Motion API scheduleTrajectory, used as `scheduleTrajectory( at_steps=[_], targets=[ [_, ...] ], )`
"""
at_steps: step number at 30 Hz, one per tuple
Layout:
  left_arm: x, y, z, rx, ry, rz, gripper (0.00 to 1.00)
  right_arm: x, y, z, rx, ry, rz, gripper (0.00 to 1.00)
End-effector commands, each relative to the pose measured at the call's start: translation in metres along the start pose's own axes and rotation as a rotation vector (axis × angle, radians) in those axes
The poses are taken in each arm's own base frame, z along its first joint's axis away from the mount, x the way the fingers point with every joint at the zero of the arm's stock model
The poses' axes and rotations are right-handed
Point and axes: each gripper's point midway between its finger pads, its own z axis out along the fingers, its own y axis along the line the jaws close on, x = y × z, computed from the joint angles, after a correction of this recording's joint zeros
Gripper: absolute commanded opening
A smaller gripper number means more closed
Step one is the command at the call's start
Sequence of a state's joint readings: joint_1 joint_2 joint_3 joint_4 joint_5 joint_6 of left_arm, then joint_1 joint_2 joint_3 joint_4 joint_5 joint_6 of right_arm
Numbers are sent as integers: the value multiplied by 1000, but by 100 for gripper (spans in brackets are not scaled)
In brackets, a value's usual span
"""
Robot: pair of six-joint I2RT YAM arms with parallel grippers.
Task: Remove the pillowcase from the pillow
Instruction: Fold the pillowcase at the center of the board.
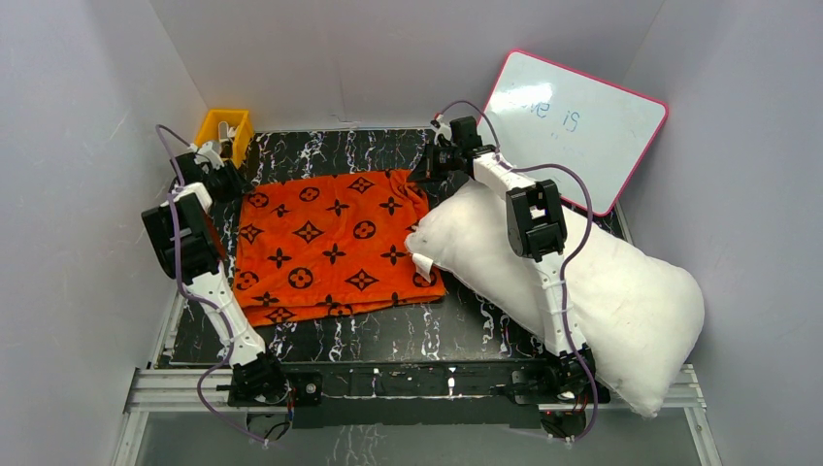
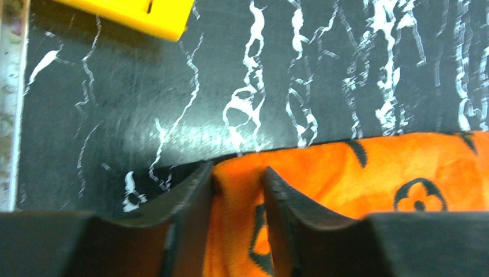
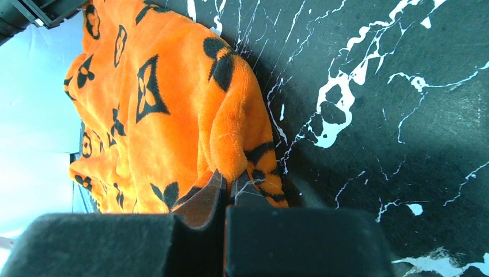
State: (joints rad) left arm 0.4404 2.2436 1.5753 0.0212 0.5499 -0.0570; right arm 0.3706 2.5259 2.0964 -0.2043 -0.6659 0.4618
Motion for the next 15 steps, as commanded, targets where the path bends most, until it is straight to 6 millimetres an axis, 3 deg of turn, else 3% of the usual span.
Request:
scheduleTrajectory(
  at_steps=[1, 4, 8, 15],
  targets=[
    [52, 15, -7, -76, 154, -104, 27, -19, 23, -14, -51, -44, -49, 0],
    [47, 13, -5, -56, 145, -104, 0, -21, 25, -13, -59, -46, -52, 0],
    [16, 5, -12, -46, 80, -82, 0, -28, 33, -12, -58, -54, -67, 0],
    [-97, -21, -71, -117, -187, 39, 0, -57, 76, -15, -85, -143, -193, 0]
  ],
)
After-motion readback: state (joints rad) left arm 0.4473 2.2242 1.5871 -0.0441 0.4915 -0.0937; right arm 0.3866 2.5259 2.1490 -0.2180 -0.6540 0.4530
